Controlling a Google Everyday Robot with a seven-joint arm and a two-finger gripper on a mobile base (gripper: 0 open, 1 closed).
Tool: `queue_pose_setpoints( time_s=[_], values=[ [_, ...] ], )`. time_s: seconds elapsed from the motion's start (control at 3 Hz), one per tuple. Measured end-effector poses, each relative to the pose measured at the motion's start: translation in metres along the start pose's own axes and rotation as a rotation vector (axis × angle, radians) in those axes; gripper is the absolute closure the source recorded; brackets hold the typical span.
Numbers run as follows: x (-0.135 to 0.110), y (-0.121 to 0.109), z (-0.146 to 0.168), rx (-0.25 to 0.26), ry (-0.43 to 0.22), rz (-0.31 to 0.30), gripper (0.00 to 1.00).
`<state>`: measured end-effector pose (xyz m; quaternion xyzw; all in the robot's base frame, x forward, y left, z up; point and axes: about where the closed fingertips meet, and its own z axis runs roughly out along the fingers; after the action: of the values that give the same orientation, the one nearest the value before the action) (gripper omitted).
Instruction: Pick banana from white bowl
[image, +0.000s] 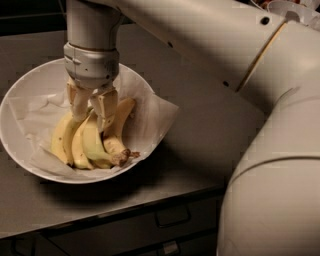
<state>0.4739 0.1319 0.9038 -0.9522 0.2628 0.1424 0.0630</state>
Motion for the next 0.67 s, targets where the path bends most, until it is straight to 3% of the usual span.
queue_pose_setpoints(
  time_s=[0.67],
  values=[
    [0.0024, -0.0019, 0.0050, -0.008, -0.013, -0.005, 0.52]
  ],
)
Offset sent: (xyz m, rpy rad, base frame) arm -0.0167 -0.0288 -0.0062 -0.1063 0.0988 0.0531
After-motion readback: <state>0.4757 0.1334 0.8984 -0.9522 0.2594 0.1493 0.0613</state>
